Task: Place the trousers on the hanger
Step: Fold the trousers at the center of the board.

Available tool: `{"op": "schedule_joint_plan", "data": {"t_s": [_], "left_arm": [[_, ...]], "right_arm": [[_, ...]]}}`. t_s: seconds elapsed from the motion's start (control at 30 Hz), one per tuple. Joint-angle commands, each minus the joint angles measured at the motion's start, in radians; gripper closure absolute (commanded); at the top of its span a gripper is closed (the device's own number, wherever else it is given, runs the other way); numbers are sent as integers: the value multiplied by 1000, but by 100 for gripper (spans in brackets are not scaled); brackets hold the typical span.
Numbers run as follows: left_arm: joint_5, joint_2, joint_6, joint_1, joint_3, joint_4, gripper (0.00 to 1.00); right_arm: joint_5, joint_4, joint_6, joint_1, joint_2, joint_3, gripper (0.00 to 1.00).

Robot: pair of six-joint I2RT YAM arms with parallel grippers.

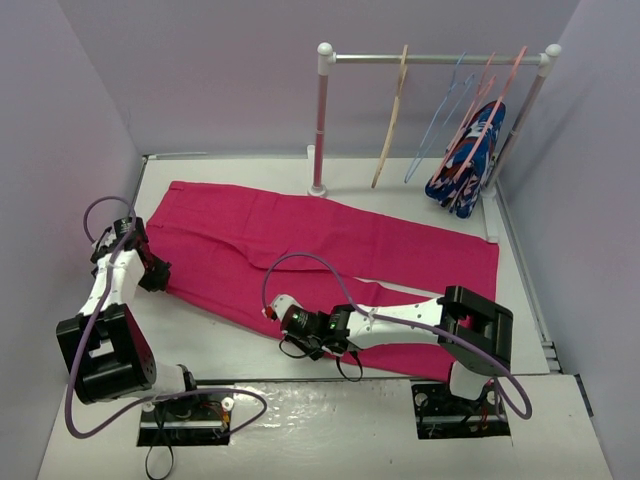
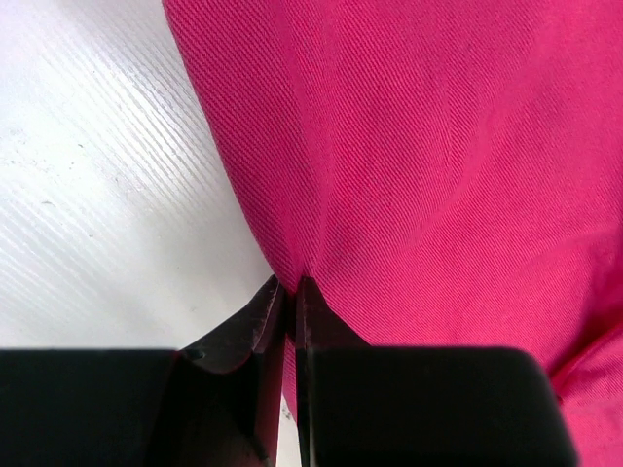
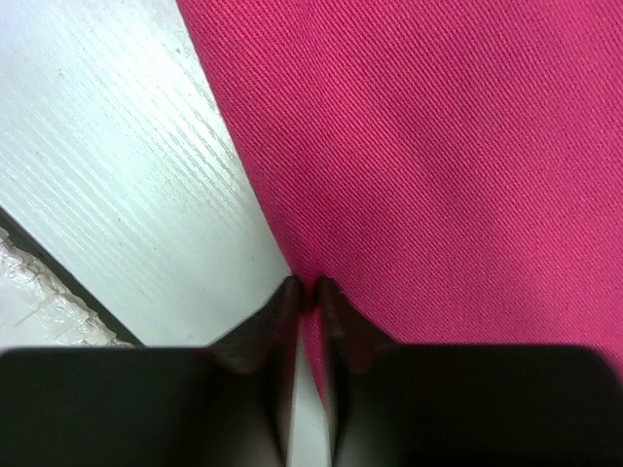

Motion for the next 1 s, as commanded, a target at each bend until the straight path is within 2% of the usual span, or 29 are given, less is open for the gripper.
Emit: {"op": "schedule_joint_plan", "data": {"t_s": [0.0, 0.2, 0.5, 0.67, 0.77, 0.97], "left_arm": [[-29, -82, 42, 24, 96, -28, 100], [-32, -166, 91, 57, 168, -103, 100], [-195, -314, 179, 82, 252, -259, 100], [-251, -338, 209, 99, 298, -292, 100], [-282, -321, 223, 99, 335, -287, 100], [-239, -220, 213, 98, 363, -224, 100]], "right_arm": [[-15, -55, -4, 5, 22, -4, 99], [-55, -113, -15, 16, -26, 27, 100], [-122, -320, 3, 69, -146, 175, 100], [-76, -443, 7, 73, -185, 256, 100], [-2, -523, -3, 45, -201, 311, 100], [93, -578, -101, -131, -182, 445, 100]]}}
